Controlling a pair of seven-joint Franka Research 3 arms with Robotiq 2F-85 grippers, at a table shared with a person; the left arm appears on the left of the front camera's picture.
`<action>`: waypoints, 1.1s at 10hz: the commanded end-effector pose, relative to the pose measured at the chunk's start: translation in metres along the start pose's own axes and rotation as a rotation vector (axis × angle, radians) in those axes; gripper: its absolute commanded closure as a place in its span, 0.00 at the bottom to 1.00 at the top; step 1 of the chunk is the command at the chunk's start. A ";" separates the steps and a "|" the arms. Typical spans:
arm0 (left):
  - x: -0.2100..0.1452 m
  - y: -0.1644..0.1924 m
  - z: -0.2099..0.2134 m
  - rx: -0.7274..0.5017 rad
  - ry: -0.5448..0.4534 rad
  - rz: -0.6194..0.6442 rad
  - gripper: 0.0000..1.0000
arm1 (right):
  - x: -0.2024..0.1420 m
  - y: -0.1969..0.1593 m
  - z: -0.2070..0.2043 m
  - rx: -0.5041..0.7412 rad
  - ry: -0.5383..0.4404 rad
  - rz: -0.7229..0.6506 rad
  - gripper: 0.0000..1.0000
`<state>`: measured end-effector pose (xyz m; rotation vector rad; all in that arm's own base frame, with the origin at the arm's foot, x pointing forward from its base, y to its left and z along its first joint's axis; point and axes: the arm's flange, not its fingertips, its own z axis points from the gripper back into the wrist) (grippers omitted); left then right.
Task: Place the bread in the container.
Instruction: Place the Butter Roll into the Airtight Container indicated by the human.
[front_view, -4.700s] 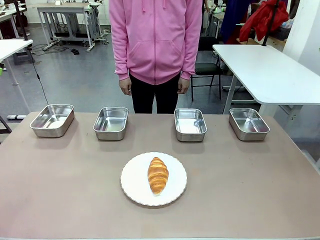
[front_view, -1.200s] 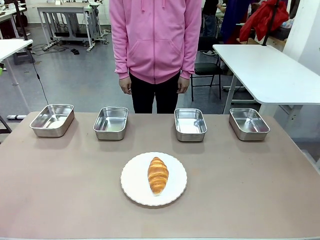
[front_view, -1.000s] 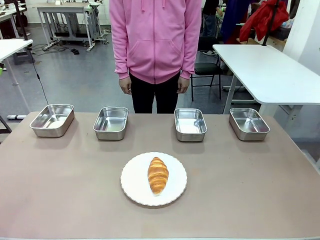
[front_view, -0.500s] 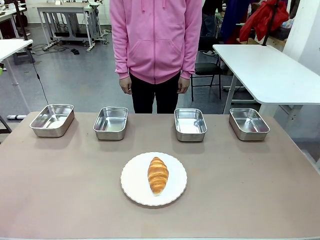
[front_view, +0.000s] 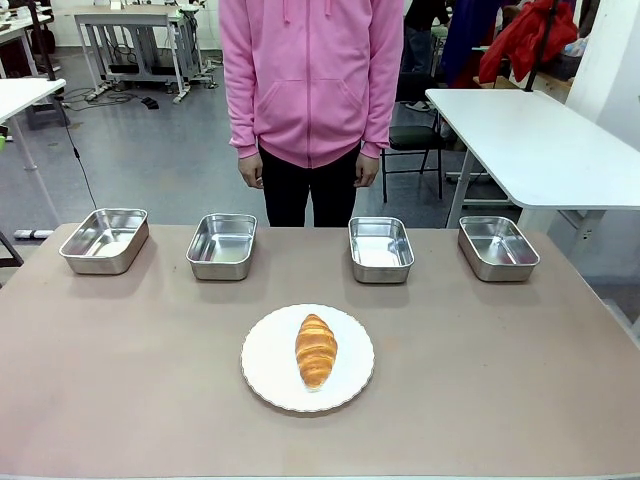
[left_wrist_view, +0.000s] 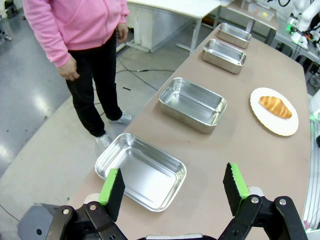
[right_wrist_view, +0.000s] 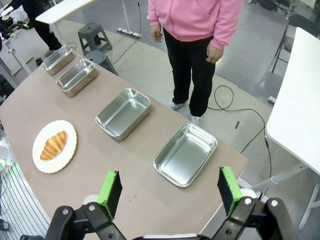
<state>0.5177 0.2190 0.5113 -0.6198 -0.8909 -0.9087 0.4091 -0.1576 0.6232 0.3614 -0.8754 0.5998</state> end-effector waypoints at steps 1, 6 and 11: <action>0.000 -0.002 0.000 -0.002 -0.001 -0.016 0.00 | 0.002 -0.001 -0.001 0.007 -0.023 0.017 0.00; 0.000 -0.002 0.000 -0.002 -0.001 -0.016 0.00 | 0.002 -0.001 -0.001 0.007 -0.023 0.017 0.00; 0.000 -0.002 0.000 -0.002 -0.001 -0.016 0.00 | 0.002 -0.001 -0.001 0.007 -0.023 0.017 0.00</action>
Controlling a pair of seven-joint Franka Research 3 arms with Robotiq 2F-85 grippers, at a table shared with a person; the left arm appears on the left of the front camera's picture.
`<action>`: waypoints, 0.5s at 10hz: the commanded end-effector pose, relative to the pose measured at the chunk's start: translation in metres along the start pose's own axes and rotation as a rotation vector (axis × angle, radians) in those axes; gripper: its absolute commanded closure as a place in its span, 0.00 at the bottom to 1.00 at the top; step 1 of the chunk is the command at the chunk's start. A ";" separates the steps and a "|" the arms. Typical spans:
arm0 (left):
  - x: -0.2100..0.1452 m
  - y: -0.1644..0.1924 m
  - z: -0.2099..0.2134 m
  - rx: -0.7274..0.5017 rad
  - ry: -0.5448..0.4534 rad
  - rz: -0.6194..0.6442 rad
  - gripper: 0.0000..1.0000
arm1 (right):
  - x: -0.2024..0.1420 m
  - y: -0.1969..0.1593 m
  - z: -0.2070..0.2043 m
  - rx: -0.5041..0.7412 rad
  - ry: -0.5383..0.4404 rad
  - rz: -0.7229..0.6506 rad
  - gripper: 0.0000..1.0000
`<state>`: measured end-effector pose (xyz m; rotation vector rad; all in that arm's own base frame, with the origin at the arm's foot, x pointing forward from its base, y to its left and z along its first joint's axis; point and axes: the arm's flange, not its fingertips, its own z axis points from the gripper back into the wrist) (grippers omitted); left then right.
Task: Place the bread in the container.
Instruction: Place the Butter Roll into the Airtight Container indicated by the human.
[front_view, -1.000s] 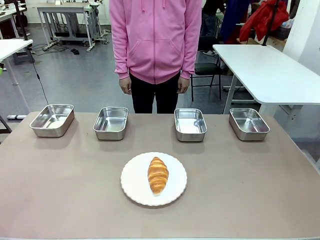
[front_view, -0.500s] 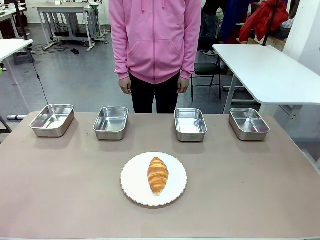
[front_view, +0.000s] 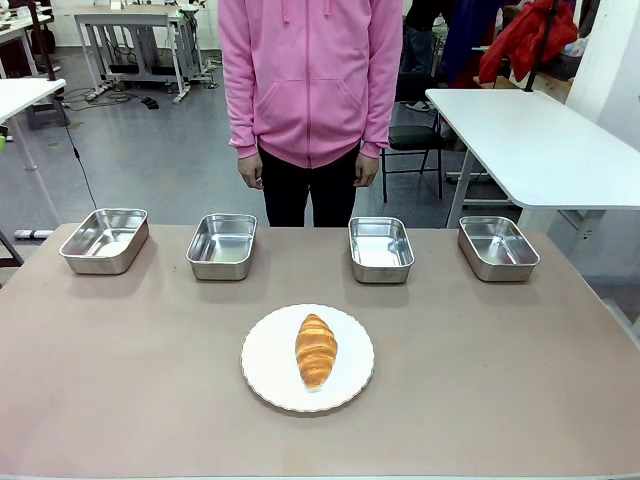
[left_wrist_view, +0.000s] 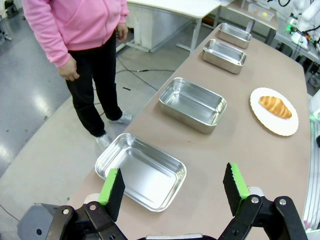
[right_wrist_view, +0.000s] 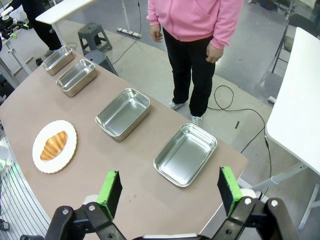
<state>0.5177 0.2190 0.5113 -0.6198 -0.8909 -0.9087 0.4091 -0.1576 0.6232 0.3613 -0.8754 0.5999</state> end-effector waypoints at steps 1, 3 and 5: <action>0.000 -0.002 0.000 -0.002 -0.001 -0.016 0.00 | 0.002 -0.001 -0.001 0.007 -0.023 0.017 0.00; 0.000 -0.002 0.000 -0.002 -0.001 -0.016 0.00 | 0.002 -0.001 -0.001 0.007 -0.023 0.017 0.00; 0.000 -0.002 0.000 -0.002 -0.001 -0.016 0.00 | 0.002 -0.001 -0.001 0.007 -0.023 0.017 0.00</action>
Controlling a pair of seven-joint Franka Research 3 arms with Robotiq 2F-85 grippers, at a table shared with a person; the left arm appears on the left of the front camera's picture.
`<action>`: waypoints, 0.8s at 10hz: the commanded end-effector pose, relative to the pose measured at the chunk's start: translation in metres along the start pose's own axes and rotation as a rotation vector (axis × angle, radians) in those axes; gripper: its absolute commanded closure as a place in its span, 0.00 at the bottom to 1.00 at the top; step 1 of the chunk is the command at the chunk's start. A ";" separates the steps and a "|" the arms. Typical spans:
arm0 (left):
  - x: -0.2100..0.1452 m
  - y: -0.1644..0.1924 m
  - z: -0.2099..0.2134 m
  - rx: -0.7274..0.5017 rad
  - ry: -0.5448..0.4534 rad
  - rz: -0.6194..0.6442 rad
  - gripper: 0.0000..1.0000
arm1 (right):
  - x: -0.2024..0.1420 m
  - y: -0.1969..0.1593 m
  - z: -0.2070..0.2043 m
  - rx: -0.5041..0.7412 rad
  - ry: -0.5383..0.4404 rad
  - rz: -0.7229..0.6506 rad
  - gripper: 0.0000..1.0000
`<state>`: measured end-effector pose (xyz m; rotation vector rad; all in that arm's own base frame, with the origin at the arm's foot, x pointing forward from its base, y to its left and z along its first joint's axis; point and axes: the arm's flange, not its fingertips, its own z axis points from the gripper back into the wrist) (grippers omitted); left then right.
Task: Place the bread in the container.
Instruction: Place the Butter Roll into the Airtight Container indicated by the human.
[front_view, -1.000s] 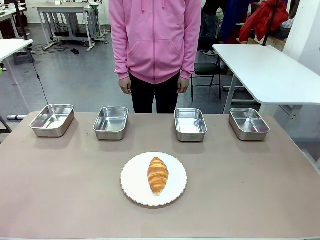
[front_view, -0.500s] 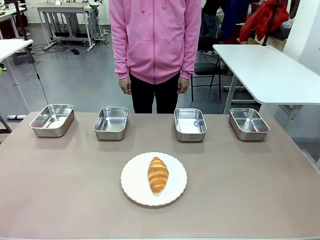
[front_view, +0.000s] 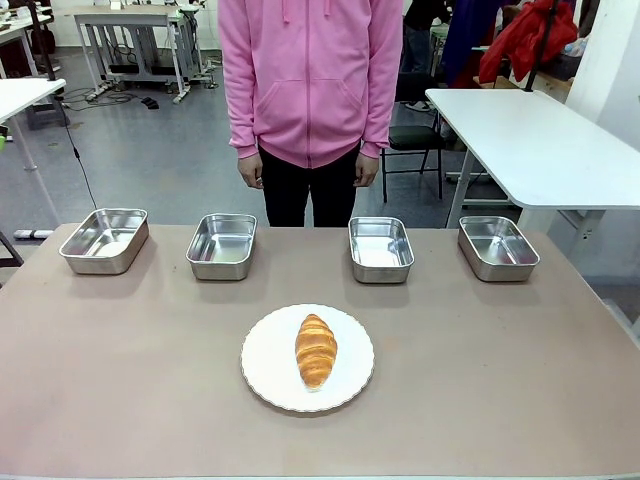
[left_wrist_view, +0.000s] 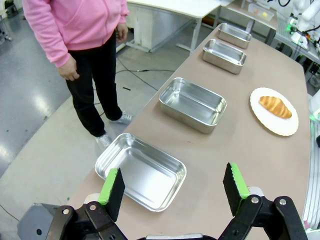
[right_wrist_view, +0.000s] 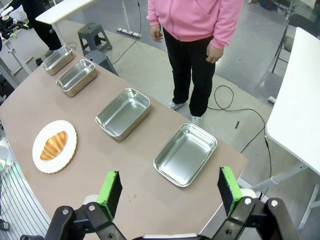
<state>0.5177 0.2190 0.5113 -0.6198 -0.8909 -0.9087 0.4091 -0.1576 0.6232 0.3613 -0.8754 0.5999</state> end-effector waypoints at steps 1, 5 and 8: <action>0.000 -0.002 0.000 -0.002 -0.001 -0.016 0.00 | 0.002 -0.001 -0.001 0.007 -0.023 0.017 0.00; 0.000 -0.002 0.000 -0.002 -0.001 -0.016 0.00 | 0.002 -0.001 -0.001 0.007 -0.023 0.017 0.00; 0.000 -0.002 0.000 -0.002 -0.001 -0.016 0.00 | 0.002 -0.001 -0.001 0.007 -0.023 0.017 0.00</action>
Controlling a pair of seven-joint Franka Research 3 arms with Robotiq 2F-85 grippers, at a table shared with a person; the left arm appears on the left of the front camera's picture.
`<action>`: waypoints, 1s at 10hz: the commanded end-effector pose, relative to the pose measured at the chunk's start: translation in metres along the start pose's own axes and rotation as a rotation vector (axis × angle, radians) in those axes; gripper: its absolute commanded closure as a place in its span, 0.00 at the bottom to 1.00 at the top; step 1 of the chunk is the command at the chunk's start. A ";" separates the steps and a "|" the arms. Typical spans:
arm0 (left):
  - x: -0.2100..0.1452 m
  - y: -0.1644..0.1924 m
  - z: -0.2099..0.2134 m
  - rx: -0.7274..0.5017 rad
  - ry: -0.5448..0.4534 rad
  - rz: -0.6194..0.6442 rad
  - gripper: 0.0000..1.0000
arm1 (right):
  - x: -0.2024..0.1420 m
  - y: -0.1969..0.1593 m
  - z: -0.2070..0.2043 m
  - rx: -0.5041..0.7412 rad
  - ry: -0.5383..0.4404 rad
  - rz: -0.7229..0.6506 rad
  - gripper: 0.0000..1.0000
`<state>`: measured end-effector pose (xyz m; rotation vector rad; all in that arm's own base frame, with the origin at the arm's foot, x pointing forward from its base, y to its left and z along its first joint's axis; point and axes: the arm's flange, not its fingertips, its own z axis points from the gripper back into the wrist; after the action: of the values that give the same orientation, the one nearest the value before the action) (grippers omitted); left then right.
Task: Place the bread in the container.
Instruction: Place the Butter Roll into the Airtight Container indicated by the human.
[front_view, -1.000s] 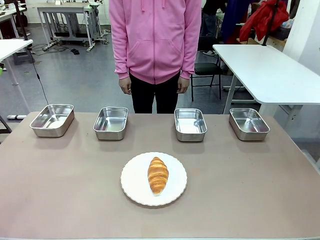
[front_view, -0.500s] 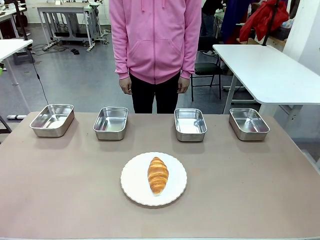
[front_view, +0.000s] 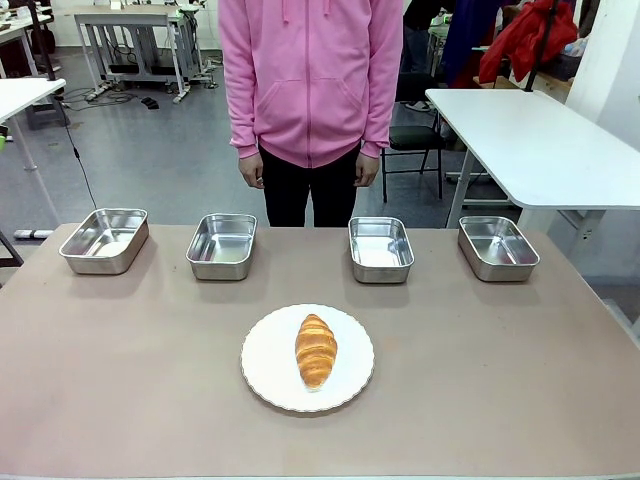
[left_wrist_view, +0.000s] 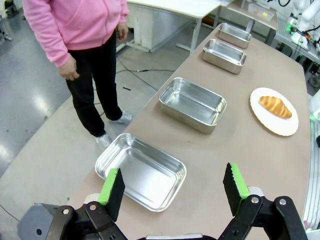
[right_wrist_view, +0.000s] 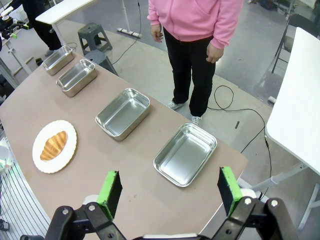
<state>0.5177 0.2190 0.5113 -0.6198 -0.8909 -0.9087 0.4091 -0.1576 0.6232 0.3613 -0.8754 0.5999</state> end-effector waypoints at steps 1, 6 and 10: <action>0.000 -0.002 0.000 -0.002 -0.001 -0.016 0.00 | 0.002 -0.001 -0.001 0.007 -0.023 0.017 0.00; 0.000 -0.002 0.000 -0.002 -0.001 -0.016 0.00 | 0.002 -0.001 -0.001 0.007 -0.023 0.017 0.00; 0.000 -0.002 0.000 -0.002 -0.001 -0.016 0.00 | 0.002 -0.001 -0.001 0.007 -0.023 0.017 0.00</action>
<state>0.5177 0.2190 0.5113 -0.6198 -0.8909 -0.9087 0.4091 -0.1576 0.6232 0.3613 -0.8754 0.5999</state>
